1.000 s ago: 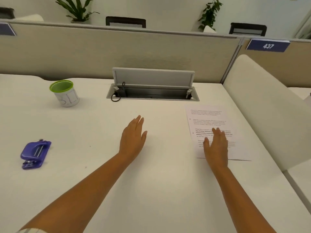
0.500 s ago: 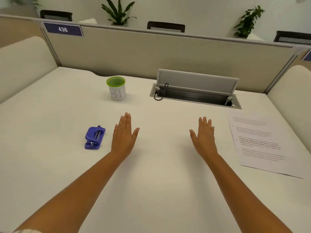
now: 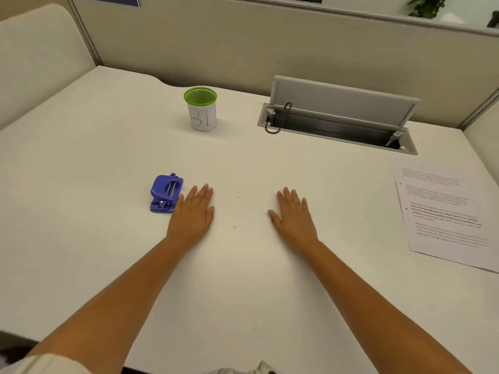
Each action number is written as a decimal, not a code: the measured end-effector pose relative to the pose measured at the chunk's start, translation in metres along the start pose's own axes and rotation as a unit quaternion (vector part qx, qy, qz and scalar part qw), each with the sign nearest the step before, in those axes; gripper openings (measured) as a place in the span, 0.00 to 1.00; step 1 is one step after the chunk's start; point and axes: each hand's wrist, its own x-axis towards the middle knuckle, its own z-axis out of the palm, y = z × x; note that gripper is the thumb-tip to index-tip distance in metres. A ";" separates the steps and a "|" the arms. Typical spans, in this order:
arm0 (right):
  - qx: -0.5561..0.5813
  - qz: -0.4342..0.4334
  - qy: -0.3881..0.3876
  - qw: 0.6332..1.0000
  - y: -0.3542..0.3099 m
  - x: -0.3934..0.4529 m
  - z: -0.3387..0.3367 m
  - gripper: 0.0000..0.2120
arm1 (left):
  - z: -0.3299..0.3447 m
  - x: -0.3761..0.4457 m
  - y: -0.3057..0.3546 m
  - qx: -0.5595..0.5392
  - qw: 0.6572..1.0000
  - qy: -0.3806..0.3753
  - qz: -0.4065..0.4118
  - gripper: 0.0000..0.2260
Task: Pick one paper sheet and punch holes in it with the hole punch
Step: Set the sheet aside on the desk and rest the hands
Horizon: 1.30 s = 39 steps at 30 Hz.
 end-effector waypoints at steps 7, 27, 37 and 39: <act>0.060 -0.096 0.071 0.991 -0.014 -0.009 0.003 0.20 | 0.002 0.007 0.000 0.007 1.000 -0.004 -0.003 0.23; 0.187 -0.066 0.088 0.976 -0.069 -0.020 0.013 0.09 | 0.000 0.005 0.000 0.002 1.000 -0.002 0.004 0.23; 0.198 -0.056 0.086 0.975 -0.071 -0.020 0.011 0.04 | -0.002 0.004 0.001 0.006 1.000 -0.006 0.002 0.23; 0.201 -0.048 0.083 0.975 -0.070 -0.020 0.012 0.05 | -0.003 0.004 0.001 0.003 1.000 -0.005 0.002 0.23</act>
